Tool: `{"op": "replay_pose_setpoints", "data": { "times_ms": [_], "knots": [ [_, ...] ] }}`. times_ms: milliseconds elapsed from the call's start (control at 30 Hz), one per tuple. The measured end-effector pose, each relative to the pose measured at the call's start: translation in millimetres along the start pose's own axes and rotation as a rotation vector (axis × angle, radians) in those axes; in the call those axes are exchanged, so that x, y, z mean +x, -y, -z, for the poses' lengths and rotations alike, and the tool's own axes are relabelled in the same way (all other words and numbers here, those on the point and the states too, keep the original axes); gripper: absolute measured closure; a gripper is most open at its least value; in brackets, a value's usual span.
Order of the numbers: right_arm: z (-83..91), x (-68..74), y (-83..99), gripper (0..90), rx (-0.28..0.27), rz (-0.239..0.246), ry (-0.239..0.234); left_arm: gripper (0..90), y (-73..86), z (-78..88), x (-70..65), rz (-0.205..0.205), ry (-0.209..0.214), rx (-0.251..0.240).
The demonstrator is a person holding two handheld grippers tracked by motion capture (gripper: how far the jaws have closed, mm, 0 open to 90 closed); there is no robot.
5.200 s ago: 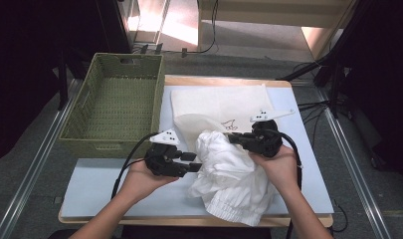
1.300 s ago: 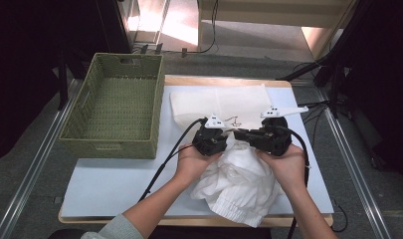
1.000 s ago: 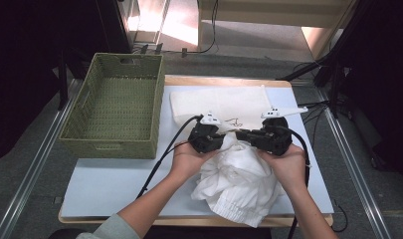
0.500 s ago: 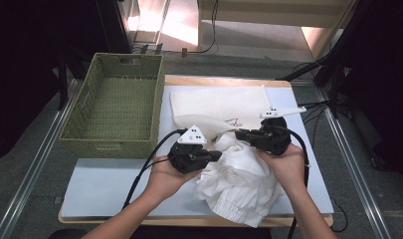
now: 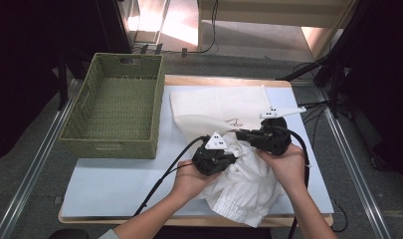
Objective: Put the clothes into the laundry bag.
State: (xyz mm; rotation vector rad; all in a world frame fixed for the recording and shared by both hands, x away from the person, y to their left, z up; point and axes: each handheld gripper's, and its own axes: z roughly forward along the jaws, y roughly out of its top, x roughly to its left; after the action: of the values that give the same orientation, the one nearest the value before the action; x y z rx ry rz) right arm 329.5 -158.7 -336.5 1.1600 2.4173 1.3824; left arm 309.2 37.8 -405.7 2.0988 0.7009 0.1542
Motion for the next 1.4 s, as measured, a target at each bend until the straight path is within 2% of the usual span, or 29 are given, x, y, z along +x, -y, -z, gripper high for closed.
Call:
{"op": "replay_pose_setpoints", "data": {
  "times_ms": [67, 133, 333, 433, 533, 600, 633, 700, 767, 800, 833, 1033, 1100, 1200, 1300, 1400],
  "knots": [
    [0.3, 0.2, 0.0, 88.8, -0.001, 0.005, 0.003, 90.0, -0.7, -4.4, 5.2, -0.003, -0.024, -0.005],
    [0.5, 1.3, -0.5, 88.8, 0.001, 0.003, 0.004, 90.0, -3.5, -8.6, 12.7, 0.015, -0.039, 0.004],
    [2.6, 3.8, -2.2, 88.8, -0.007, -0.001, -0.001, 90.0, -12.1, -13.7, 22.1, 0.030, -0.104, -0.013],
    [4.8, 5.2, -3.2, 88.8, -0.009, 0.005, 0.001, 90.0, -16.4, -15.2, 31.1, 0.064, -0.113, -0.029],
    [4.8, 6.4, -3.6, 88.9, -0.010, 0.008, -0.001, 90.0, -25.2, -15.8, 34.5, 0.049, -0.127, -0.024],
    [7.0, 5.5, -4.0, 88.9, -0.014, -0.002, -0.011, 90.0, -29.7, -14.3, 40.2, 0.063, -0.130, -0.039],
    [9.1, 4.1, -4.3, 88.9, -0.025, -0.014, -0.023, 90.0, -31.0, -14.3, 43.1, 0.071, -0.126, -0.044],
    [10.0, 2.5, -4.0, 88.9, -0.030, -0.014, -0.019, 90.0, -31.6, -16.8, 46.0, 0.079, -0.108, -0.026],
    [5.2, -1.7, -1.3, 88.9, -0.018, -0.007, 0.000, 90.0, -29.3, -18.6, 47.8, 0.088, -0.085, -0.009],
    [3.2, -3.6, 0.0, 88.9, -0.013, -0.018, -0.006, 90.0, -28.5, -17.5, 48.3, 0.096, -0.083, 0.004],
    [0.9, -5.8, 1.5, 88.9, -0.008, -0.024, -0.008, 90.0, -27.8, -15.3, 48.7, 0.106, -0.062, -0.002],
    [-2.4, -6.0, 3.3, 88.9, 0.000, -0.006, 0.007, 90.0, -28.7, 14.6, 40.6, 0.067, -0.010, -0.006],
    [-2.3, -6.1, 3.4, 88.8, 0.001, -0.005, 0.008, 90.0, -27.6, 26.9, 36.6, 0.038, -0.007, -0.001],
    [-2.1, -6.0, 3.4, 88.8, 0.003, -0.003, 0.011, 90.0, -24.0, 46.1, 30.9, 0.026, 0.003, -0.011],
    [-2.4, -5.5, 3.3, 88.8, 0.004, -0.003, 0.011, 90.0, -13.7, 62.7, 23.5, 0.016, 0.022, -0.003],
    [-2.9, -5.2, 3.1, 88.8, 0.003, -0.005, 0.012, 90.0, 0.2, 69.0, 17.8, 0.035, 0.035, 0.017]
  ]
}}
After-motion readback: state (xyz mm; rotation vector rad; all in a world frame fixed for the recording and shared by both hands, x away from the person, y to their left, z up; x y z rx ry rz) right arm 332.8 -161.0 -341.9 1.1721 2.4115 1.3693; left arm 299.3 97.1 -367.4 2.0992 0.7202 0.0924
